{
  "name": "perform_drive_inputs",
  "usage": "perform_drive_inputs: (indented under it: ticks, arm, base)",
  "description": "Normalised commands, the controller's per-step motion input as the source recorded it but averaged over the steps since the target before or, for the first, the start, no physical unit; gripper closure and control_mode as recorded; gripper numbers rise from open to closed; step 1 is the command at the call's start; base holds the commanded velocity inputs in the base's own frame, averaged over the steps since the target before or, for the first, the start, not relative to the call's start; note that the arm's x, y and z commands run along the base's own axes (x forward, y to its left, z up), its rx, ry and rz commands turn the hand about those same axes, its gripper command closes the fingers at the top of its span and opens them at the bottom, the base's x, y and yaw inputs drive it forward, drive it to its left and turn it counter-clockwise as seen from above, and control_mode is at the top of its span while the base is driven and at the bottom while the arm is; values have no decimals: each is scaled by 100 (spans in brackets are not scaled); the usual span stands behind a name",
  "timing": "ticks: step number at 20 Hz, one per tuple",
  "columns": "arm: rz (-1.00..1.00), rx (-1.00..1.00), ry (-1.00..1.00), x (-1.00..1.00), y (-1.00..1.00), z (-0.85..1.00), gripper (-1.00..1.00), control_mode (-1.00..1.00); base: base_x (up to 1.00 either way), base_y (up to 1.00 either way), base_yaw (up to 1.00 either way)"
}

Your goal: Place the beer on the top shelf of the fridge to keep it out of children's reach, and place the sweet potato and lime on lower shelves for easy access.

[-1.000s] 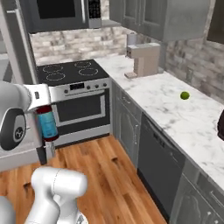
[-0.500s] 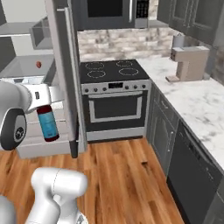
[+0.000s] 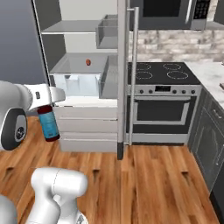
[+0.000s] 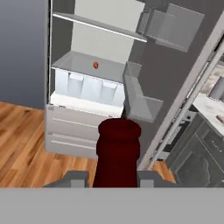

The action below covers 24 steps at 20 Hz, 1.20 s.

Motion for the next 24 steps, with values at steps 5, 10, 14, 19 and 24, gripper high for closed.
perform_drive_inputs:
  ticks: [5,10,14,19,24]
  arm:
    - [0,0,0,0,0,0,100,100]
    - [0,0,0,0,0,0,100,100]
    - [0,0,0,0,0,0,100,100]
    - [0,0,0,0,0,0,100,100]
    - [0,0,0,0,0,0,100,100]
  base:
    - [39,76,28]
    - [91,21,12]
    - [100,0,2]
    - [100,0,1]
    - [93,-3,0]
